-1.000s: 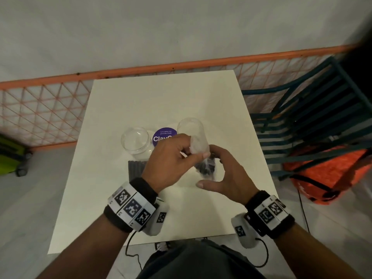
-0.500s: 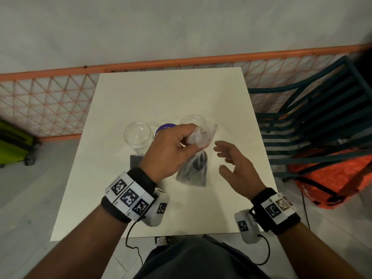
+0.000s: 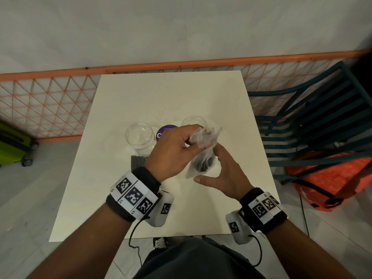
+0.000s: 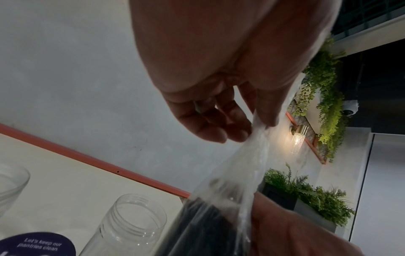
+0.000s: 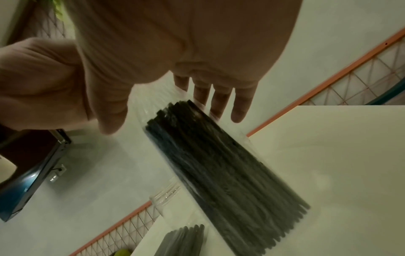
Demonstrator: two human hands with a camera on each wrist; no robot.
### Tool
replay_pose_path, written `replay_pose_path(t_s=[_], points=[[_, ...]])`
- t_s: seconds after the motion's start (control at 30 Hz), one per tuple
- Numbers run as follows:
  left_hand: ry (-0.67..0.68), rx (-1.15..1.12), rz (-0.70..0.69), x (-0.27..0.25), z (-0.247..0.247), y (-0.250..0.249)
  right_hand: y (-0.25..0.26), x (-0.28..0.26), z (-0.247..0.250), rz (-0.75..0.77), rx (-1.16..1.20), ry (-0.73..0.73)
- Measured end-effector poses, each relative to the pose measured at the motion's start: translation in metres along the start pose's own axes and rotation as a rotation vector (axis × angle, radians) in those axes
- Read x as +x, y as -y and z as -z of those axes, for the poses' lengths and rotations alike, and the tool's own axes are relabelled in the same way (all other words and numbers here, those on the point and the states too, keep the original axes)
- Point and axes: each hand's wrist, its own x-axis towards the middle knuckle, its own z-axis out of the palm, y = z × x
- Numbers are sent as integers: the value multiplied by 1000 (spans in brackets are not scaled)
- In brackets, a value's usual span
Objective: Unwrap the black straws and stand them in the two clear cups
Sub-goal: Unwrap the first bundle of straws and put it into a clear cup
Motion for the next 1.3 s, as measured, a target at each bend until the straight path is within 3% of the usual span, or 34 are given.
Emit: replay_pose_path(t_s=[0.13, 0.37, 0.47, 0.53, 0.67, 0.83, 1.0, 1.17, 1.3], points=[[-1, -35, 11, -1, -7, 10, -13, 9, -12, -71, -122, 34], [-32, -145, 199, -23, -8, 35, -18, 7, -23, -64, -153, -31], [62, -44, 376, -38, -14, 56, -22, 4, -26, -56, -98, -46], [147, -46, 423, -46, -23, 68, -23, 3, -29, -57, -69, -29], [79, -59, 385, -54, -45, 82, -21, 0, -38, -57, -78, 4], [-45, -62, 357, -56, -59, 93, -23, -4, -39, -68, -70, -89], [45, 147, 337, -72, -75, 119, -40, 2, -49, -157, -164, 26], [110, 327, 325, -74, -78, 124, -47, 1, -54, -115, -163, -28], [8, 32, 365, -66, -74, 105, -53, 4, -62, -116, -356, 44]])
